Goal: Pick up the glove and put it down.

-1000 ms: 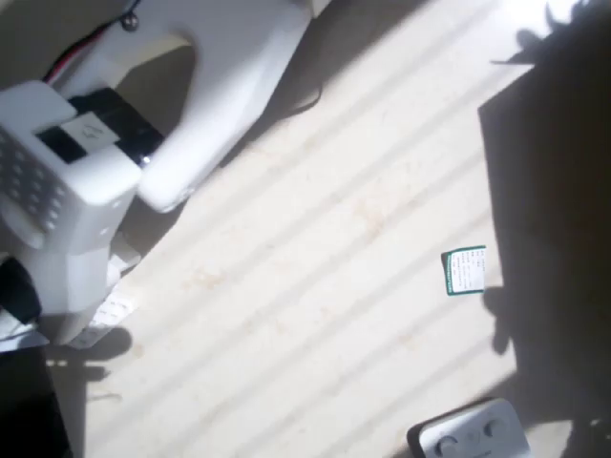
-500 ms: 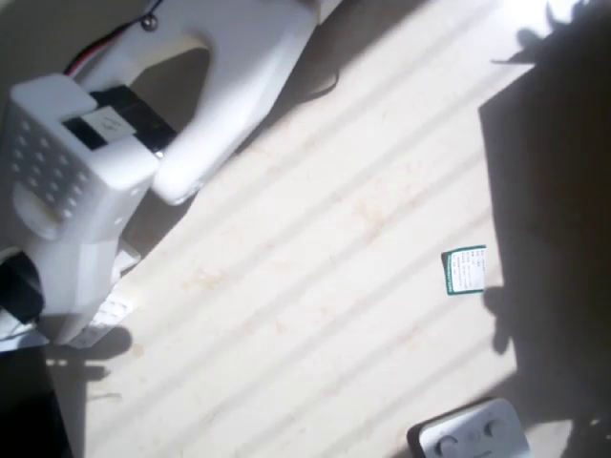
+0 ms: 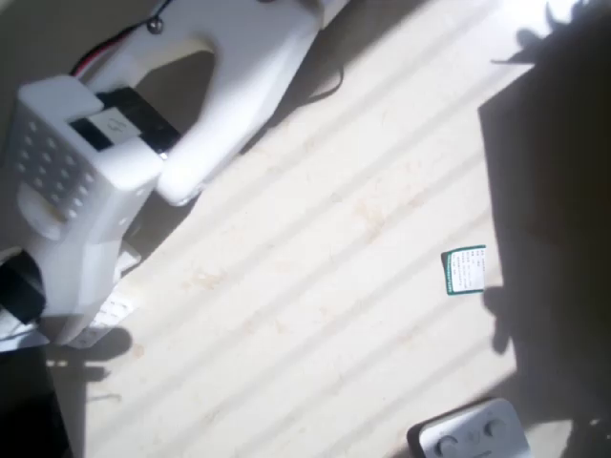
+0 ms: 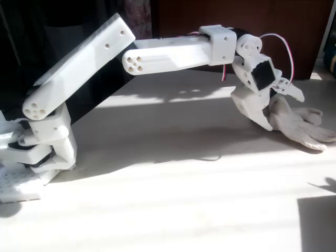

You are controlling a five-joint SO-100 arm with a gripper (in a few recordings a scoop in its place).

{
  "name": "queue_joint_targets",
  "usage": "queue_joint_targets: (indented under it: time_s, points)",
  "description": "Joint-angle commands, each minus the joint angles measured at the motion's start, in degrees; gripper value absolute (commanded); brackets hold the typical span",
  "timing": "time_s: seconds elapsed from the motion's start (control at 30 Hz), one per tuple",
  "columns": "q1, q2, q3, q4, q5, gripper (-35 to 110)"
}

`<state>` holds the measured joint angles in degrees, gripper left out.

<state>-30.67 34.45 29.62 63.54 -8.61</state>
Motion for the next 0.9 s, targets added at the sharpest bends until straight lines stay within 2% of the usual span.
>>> queue_joint_targets:
  time_s: [0.0,0.17,0.4,0.87]
  points:
    - [1.1,0.5,-2.0,-0.6,0.0,35]
    - [1.1,0.5,-2.0,-0.6,-0.1,27]
    - [1.1,0.4,-2.0,-0.6,-0.2,-2]
    - [0.4,0.4,-1.7,-0.6,-0.3,0]
